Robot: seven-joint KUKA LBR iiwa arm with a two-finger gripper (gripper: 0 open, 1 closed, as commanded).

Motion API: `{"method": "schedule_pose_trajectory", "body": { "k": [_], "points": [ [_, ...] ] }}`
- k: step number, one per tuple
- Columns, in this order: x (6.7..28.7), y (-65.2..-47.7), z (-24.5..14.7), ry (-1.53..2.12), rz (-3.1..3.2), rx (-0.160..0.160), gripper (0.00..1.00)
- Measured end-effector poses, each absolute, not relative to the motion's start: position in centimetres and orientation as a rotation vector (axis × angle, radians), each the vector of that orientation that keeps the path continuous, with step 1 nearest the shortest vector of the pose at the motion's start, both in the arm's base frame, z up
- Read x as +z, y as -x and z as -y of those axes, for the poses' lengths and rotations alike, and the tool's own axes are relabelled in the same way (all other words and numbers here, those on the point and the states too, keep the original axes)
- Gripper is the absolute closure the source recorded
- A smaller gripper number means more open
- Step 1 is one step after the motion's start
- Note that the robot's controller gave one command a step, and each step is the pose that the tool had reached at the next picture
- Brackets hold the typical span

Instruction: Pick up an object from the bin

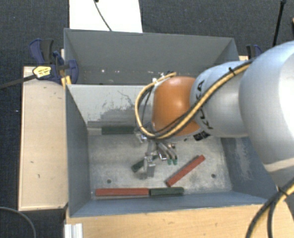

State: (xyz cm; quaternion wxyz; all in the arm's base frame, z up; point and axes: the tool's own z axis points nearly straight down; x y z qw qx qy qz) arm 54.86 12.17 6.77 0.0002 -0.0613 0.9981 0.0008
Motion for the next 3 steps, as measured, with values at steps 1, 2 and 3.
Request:
{"method": "schedule_pose_trajectory", "body": {
  "k": [1, 2, 3],
  "points": [
    [6.8, -54.9, -12.2, 0.186, -3.135, 0.003, 1.0],
    [8.9, -55.0, -12.2, 0.173, -3.131, 0.004, 1.0],
    [19.6, -55.2, -12.2, 0.164, -3.126, 0.004, 1.0]
  ]
}}
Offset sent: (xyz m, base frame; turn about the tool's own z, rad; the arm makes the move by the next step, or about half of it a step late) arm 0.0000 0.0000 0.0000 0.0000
